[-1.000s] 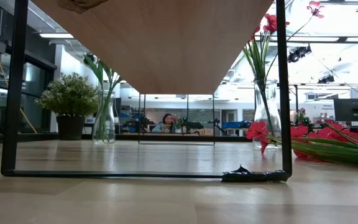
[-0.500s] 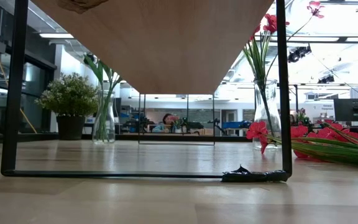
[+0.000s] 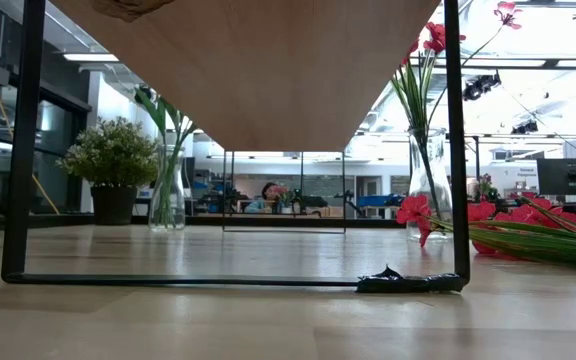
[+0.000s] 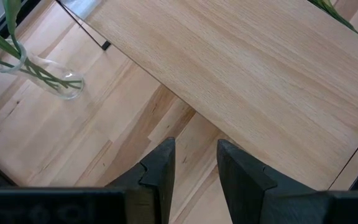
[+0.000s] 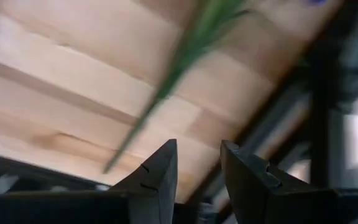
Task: Pick and place flowers into a vace then onto a shelf
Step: Put the purple flowers into the right vase
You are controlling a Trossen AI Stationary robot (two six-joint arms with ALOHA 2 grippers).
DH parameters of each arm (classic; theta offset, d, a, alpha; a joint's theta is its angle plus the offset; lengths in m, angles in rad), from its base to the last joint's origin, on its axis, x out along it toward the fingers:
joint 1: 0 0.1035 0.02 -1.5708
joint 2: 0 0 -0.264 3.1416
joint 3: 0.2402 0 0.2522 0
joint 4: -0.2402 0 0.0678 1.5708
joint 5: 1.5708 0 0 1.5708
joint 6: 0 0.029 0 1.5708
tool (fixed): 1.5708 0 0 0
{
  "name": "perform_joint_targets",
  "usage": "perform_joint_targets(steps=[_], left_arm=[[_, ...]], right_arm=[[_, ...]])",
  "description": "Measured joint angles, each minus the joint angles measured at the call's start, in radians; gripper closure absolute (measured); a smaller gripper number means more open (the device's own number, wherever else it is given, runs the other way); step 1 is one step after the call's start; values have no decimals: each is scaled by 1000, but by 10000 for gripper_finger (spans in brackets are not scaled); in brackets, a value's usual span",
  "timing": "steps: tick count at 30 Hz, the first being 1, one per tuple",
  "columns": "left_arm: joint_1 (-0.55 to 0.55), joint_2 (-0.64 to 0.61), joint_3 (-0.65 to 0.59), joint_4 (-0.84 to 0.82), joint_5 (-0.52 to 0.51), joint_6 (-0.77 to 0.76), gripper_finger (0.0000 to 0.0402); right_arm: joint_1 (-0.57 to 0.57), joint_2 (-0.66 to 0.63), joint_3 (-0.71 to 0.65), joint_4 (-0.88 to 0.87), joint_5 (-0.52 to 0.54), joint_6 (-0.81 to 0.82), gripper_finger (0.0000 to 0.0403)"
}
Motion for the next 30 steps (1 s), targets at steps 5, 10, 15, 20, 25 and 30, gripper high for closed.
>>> perform_joint_targets(steps=[5, 10, 15, 20, 25, 30], left_arm=[[0, 0, 0, 0, 0, 0, 250], [0, 0, 0, 0, 0, 0, 250], [0, 0, 0, 0, 2, 0, 250], [0, 0, 0, 0, 3, 0, 250], [0, 0, 0, 0, 3, 0, 250], [0, 0, 0, 0, 4, 0, 250]], right_arm=[[-31, 0, -108, 187, 20, -10, 289], [-60, 0, -181, 226, 39, -16, 289], [-94, 0, -219, 236, 45, -29, 289], [-113, 0, -265, 277, 47, -31, 289], [-126, 0, -341, 412, 42, -26, 289], [-142, -4, -365, 438, 29, -29, 289]])
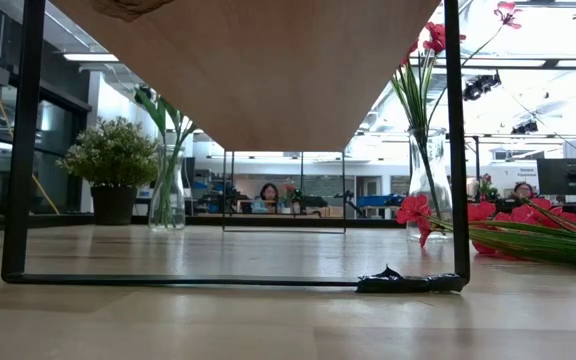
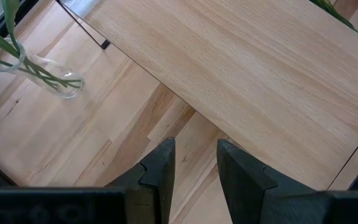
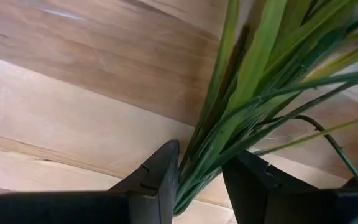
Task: Pick and place flowers into a vace then onto a shelf
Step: Put the purple flowers into the right vase
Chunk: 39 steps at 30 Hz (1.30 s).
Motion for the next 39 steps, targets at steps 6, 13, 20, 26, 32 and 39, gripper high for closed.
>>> perform_joint_targets(steps=[6, 13, 20, 26, 32, 39], left_arm=[[0, 0, 0, 0, 0, 0, 250], [0, 0, 0, 0, -1, 0, 250], [0, 0, 0, 0, -2, 0, 250], [0, 0, 0, 0, -2, 0, 250], [0, 0, 0, 0, -4, 0, 250], [0, 0, 0, 0, -13, 0, 250]], right_arm=[[4, 1, -2, 28, -4, -37, 289], [4, 2, -4, 52, 0, -52, 289], [4, 3, -3, 48, 10, -67, 289], [4, 3, -3, 46, 7, -70, 289], [4, 4, -3, 44, 11, -76, 289], [8, 4, -3, 31, -12, -71, 314]])
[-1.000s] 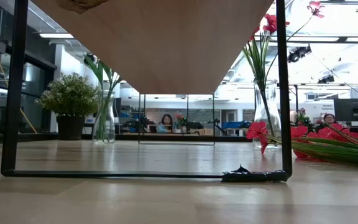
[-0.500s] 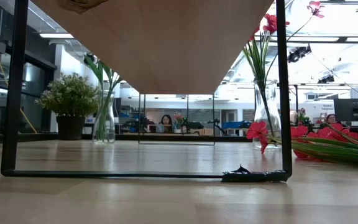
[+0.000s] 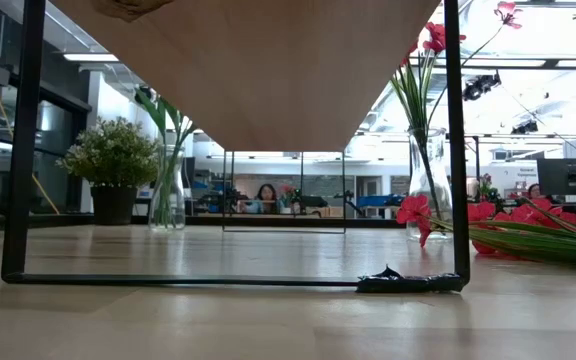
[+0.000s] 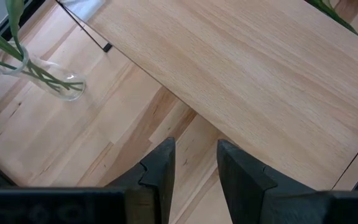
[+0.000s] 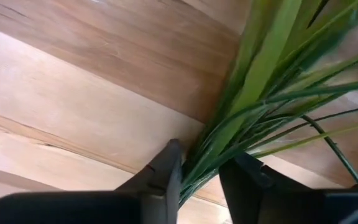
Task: Pick and place flowers into a vace then onto a shelf
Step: Put the purple flowers into the right vase
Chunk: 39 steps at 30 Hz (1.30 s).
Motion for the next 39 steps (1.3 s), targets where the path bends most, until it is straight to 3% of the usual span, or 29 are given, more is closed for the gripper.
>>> perform_joint_targets(steps=[7, 12, 25, 31, 39], left_arm=[[0, 0, 0, 0, 0, 0, 250], [0, 0, 0, 0, 0, 9, 250], [0, 0, 0, 0, 1, 27, 250], [0, 0, 0, 0, 1, 28, 250], [0, 0, 0, 0, -20, 61, 250]], right_arm=[[6, -1, -1, -9, -31, -3, 393], [7, -39, -4, -38, -43, 24, 383], [-7, -282, -3, -352, -64, 79, 397], [-66, -377, -3, -445, -71, 80, 398], [-186, -473, -3, -516, 0, 57, 399]])
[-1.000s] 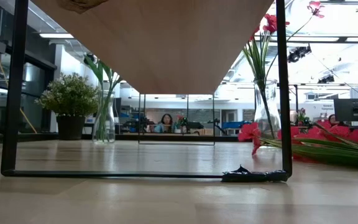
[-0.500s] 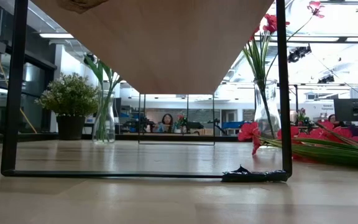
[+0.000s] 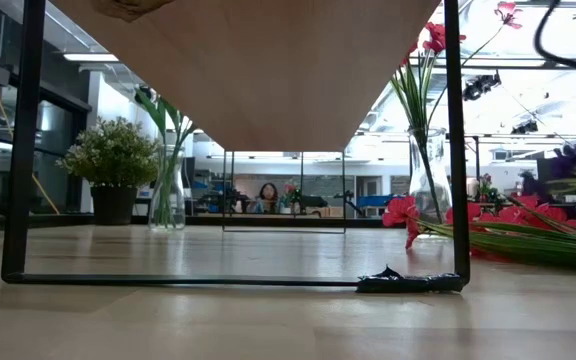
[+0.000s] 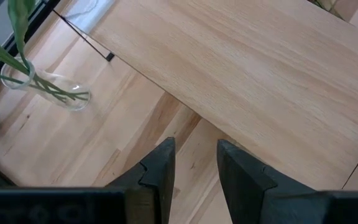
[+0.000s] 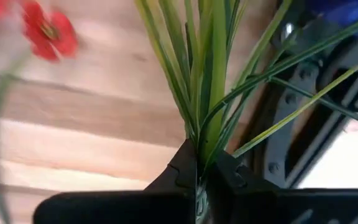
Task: Pick and place flowers into a vace then onto a shelf
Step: Put the purple flowers into the right vase
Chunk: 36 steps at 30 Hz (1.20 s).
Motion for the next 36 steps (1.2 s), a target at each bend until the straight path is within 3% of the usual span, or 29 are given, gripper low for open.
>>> perform_joint_targets(steps=[8, 19, 31, 36], left_arm=[[0, 0, 0, 0, -16, 35, 250], [0, 0, 0, 0, -67, 106, 250], [0, 0, 0, 0, -67, 131, 250], [0, 0, 0, 0, -71, 131, 250]], right_arm=[[-133, -46, 1, -13, 33, -11, 400], [-207, -75, 1, 37, -2, -19, 400], [-95, -129, 2, 235, -235, 55, 400], [-48, -129, 2, 385, -266, 75, 401]])
